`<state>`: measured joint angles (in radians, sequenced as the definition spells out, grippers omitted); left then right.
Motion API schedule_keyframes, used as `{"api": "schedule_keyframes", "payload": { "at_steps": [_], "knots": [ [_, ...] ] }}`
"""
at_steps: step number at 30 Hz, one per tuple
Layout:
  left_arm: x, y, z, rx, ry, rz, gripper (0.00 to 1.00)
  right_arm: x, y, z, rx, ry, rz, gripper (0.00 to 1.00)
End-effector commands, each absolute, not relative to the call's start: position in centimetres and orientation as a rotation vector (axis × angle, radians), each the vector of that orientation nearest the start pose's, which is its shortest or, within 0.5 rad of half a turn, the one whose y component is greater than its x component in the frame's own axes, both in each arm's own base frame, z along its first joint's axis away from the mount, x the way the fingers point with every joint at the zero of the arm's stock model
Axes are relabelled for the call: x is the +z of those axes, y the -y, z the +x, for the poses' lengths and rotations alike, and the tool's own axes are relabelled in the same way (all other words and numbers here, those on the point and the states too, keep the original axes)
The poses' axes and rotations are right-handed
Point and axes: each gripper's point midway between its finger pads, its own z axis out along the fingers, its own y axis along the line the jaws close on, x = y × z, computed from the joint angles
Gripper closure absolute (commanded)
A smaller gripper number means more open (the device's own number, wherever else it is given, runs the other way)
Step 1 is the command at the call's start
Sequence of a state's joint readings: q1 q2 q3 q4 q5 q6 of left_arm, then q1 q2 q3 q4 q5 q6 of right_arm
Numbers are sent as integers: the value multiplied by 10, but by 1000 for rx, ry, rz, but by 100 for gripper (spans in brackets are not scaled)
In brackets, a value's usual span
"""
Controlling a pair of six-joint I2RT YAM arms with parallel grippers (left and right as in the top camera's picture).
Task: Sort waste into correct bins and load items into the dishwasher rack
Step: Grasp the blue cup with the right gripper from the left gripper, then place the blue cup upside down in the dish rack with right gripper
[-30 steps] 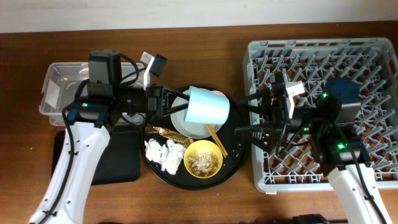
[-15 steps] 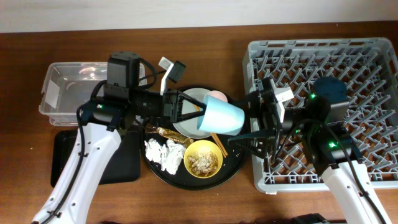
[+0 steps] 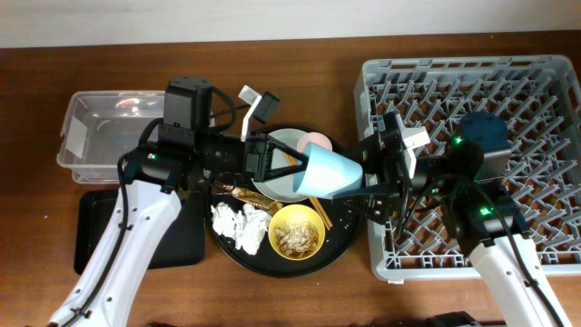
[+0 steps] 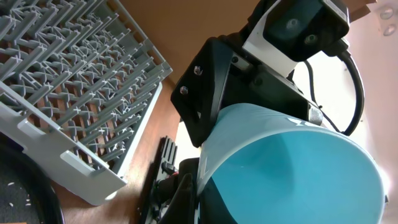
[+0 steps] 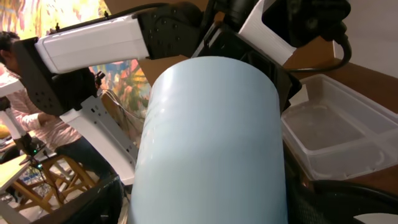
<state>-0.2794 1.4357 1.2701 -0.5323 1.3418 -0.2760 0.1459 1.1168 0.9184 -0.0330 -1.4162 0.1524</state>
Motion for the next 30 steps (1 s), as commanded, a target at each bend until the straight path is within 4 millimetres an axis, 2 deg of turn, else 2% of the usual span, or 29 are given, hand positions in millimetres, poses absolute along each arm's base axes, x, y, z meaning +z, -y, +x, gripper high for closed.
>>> {"api": "schedule_keyframes", "payload": {
  "at_steps": [1,2,8,12,19,23,30],
  "knots": [
    [330,250,263,-1775,-1980,790,99,341,-206,224,1475,-1516,-1031,21],
    [331,250,263,-1772,-1974,794,99,339,-206,224,1485,-1531,-1022,19],
    [331,250,263,-1772,-1974,794,100,338,-206,223,1488,-1535,-1020,20],
    [331,250,263,-1772,-1974,794,99,338,-206,223,1488,-1535,-1020,31],
    [331,250,263,-1772,-1974,794,99,336,-206,228,1469,-1552,-998,37],
    [331,250,264,-1768,-1971,795,89,336,-206,230,1459,-1559,-989,40],
    [314,237,297,-1563,-2054,656,80,330,-205,235,1445,-1605,-945,42]
  ]
}}
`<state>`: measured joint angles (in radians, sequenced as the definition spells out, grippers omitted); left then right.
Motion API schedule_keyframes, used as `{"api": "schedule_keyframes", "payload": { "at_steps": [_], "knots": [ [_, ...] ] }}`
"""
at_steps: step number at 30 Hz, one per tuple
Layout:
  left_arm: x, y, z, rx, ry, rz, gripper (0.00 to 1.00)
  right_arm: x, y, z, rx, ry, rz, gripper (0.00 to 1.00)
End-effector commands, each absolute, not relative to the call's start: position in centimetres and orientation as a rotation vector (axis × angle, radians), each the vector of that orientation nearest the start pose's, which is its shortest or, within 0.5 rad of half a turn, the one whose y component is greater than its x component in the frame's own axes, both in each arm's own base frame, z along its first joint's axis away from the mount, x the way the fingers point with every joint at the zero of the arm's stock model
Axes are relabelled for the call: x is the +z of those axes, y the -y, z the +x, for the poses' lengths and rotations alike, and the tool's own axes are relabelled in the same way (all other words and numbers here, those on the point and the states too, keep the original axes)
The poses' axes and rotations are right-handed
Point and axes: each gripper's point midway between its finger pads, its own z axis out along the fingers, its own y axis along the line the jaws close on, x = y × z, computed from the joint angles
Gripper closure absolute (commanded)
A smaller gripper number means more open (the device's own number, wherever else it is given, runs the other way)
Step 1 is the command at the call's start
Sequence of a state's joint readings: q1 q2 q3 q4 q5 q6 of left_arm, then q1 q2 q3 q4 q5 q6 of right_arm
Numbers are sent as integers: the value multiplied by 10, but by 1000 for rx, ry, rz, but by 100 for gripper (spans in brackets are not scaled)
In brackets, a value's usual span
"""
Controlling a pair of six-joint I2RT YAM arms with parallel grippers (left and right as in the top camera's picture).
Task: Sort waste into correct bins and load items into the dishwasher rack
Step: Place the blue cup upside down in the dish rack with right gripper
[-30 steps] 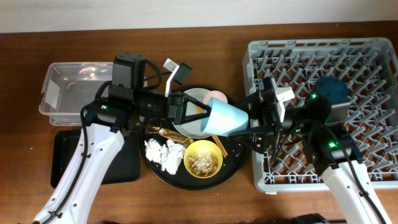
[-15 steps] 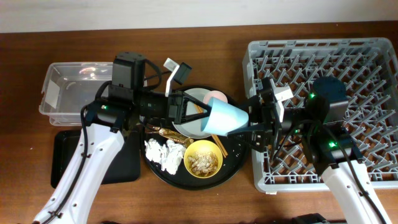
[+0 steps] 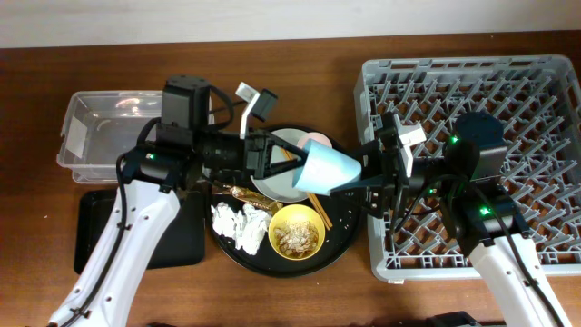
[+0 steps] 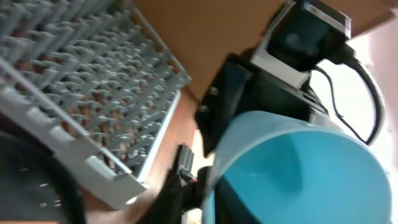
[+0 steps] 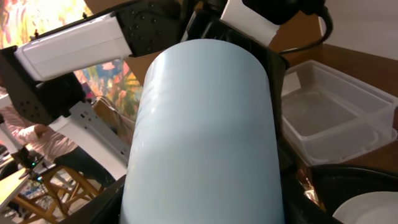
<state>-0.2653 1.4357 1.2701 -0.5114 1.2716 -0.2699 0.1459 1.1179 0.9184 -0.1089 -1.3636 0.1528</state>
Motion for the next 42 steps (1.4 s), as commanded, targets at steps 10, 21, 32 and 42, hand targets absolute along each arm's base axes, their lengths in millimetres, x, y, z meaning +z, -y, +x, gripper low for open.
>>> {"api": "schedule_keyframes", "payload": {
  "at_steps": [10,21,32,42],
  "knots": [
    [249,175,344,-1065,-2382,240,79,286,-182,294,1186,-1972,-471,43],
    [213,142,340,-793,-2558,88,80,286,-69,335,290,-2251,-46,44],
    [196,134,337,-723,-2600,58,80,235,-46,390,37,-2421,0,43],
    [186,125,337,-650,-2624,31,80,149,-47,424,-27,-2593,-4,43]
  ]
}}
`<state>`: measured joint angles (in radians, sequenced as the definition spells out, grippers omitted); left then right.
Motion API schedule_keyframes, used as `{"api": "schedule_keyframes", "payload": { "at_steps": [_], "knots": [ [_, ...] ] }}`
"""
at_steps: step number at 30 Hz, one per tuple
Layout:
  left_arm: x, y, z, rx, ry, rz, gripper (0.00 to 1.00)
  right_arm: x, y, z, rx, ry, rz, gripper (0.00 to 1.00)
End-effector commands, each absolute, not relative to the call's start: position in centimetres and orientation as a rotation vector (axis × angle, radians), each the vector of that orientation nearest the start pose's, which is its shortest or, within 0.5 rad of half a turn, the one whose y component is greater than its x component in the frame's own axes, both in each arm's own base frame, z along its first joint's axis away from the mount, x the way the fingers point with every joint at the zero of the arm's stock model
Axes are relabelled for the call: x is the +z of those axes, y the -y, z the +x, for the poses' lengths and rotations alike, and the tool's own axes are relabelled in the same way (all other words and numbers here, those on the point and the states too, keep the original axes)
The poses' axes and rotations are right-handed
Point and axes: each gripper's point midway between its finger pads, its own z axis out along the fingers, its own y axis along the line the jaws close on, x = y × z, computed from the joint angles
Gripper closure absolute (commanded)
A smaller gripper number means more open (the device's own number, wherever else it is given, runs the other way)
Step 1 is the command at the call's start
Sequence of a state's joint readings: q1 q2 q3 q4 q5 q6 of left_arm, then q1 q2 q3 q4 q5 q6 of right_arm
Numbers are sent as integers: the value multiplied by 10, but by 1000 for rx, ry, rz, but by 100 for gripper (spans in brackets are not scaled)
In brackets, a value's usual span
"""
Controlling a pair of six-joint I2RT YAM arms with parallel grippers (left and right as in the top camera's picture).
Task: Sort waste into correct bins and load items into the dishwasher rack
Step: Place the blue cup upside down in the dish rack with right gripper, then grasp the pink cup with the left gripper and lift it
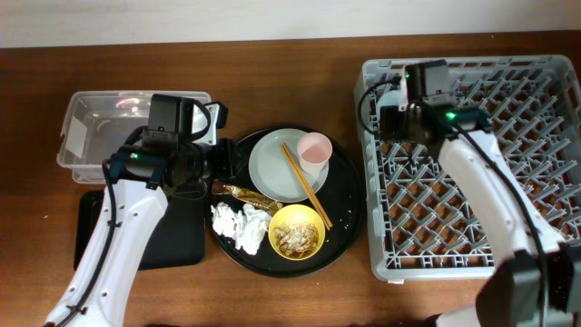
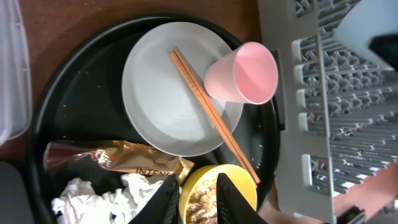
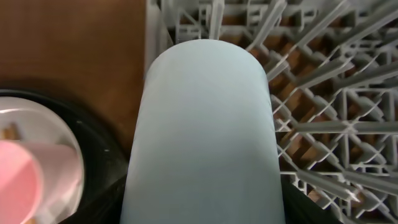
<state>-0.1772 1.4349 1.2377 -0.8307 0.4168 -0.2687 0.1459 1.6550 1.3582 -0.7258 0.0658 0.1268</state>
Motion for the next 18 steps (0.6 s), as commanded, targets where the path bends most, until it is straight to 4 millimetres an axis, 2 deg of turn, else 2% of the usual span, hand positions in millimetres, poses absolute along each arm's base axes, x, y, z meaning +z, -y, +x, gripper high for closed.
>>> {"api": "schedule_keyframes", "payload": {
  "at_steps": [1,12,16,18],
  "knots": [
    [185,124,338,-643,-2624,29,80,145,-47,424,-29,-2603,-4,43],
    [184,120,339,-611,-2625,20,80,138,-45,414,-38,-2651,-7,42],
    [184,120,340,-611,-2624,20,80,138,-45,413,-39,-2654,-7,36],
    [184,121,339,-612,-2624,20,80,138,-45,413,-39,-2654,-8,26]
  ]
}}
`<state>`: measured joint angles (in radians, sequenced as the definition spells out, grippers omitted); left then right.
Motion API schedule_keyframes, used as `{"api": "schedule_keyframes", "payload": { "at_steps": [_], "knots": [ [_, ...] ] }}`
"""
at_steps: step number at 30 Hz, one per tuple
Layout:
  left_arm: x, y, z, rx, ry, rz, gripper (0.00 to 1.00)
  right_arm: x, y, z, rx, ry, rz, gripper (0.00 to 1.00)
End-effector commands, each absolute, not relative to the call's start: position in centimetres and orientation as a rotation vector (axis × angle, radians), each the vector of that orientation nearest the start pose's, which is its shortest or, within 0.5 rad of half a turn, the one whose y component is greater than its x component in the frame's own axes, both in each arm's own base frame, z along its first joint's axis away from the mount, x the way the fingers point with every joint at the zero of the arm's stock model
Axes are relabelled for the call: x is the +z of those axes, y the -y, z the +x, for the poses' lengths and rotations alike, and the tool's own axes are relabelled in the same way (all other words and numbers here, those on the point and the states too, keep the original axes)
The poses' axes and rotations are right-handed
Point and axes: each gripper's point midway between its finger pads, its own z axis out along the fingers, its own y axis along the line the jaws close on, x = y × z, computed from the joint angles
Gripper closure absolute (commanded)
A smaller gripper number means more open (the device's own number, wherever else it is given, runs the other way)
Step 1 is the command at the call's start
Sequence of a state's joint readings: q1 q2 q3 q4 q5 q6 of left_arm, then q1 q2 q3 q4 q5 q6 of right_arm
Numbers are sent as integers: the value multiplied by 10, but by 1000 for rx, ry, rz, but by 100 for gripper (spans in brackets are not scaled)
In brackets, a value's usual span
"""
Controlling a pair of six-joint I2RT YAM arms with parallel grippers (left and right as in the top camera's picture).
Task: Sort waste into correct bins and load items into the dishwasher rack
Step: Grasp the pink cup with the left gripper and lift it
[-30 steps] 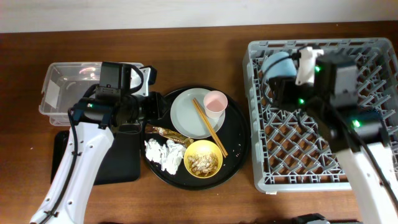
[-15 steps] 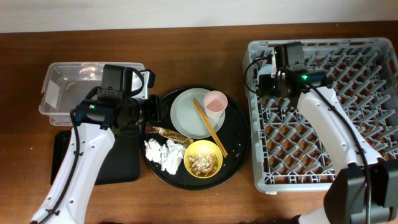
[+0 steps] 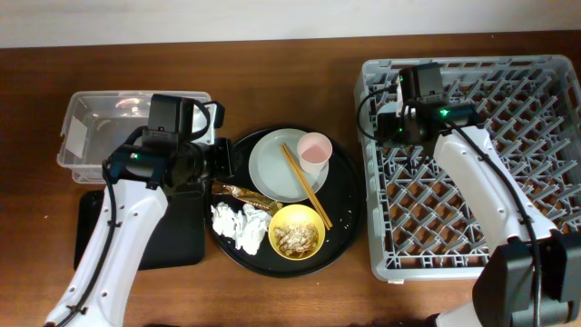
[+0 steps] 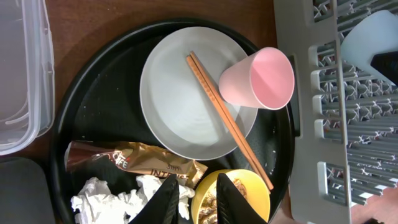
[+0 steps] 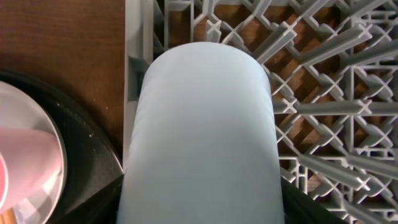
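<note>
My right gripper is shut on a pale blue cup. It holds the cup lying sideways over the left edge of the grey dishwasher rack, toward the back; the cup also shows in the left wrist view. My left gripper is open and holds nothing. It hangs over the left part of the black round tray, above the tissue and the wrapper. On the tray sit a white plate, chopsticks, a pink cup and a yellow bowl of scraps.
A clear plastic bin stands at the far left. A flat black bin lies in front of it, under my left arm. The rack fills the right side of the table.
My right gripper has shifted the blue cup slightly farther in over the rack's left edge. My left gripper has drifted a little over the tray and is still open.
At first both grippers met on the blue cup above the tray, and a second later they still did. Later the left gripper had let go and was back by the tray's left side. The right gripper had the cup at the rack, where it is now.
</note>
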<state>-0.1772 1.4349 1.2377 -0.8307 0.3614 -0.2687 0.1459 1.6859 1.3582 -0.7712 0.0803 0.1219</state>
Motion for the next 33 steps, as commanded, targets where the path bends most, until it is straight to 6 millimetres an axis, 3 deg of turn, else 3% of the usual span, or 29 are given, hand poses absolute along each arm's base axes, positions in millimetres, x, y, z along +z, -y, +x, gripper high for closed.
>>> {"api": "schedule_keyframes", "payload": {
  "at_steps": [1,10,13,17,19,20,23,26,30,33],
  "knots": [
    [184,121,339,-612,-2624,20,79,138,-45,413,-39,-2655,-8,24],
    [185,121,341,-613,-2617,22,79,146,-46,416,-32,-2635,-7,22],
    [188,124,344,-618,-2594,38,79,175,-52,414,25,-2594,-18,20],
    [201,153,352,-659,-2512,121,79,233,-68,398,169,-2537,-57,17],
    [207,165,358,-654,-2468,135,70,250,-69,385,188,-2523,-63,16],
    [209,170,363,-621,-2444,117,61,257,-68,378,189,-2517,-63,12],
    [206,186,372,-599,-2417,117,43,268,-65,362,189,-2512,-63,4],
    [188,221,382,-619,-2407,167,41,270,-63,345,186,-2543,-62,1],
    [143,239,404,-562,-2438,129,41,262,-61,335,179,-2597,-61,2],
    [110,248,407,-545,-2490,142,41,261,-60,335,174,-2602,-60,2]
  ]
}}
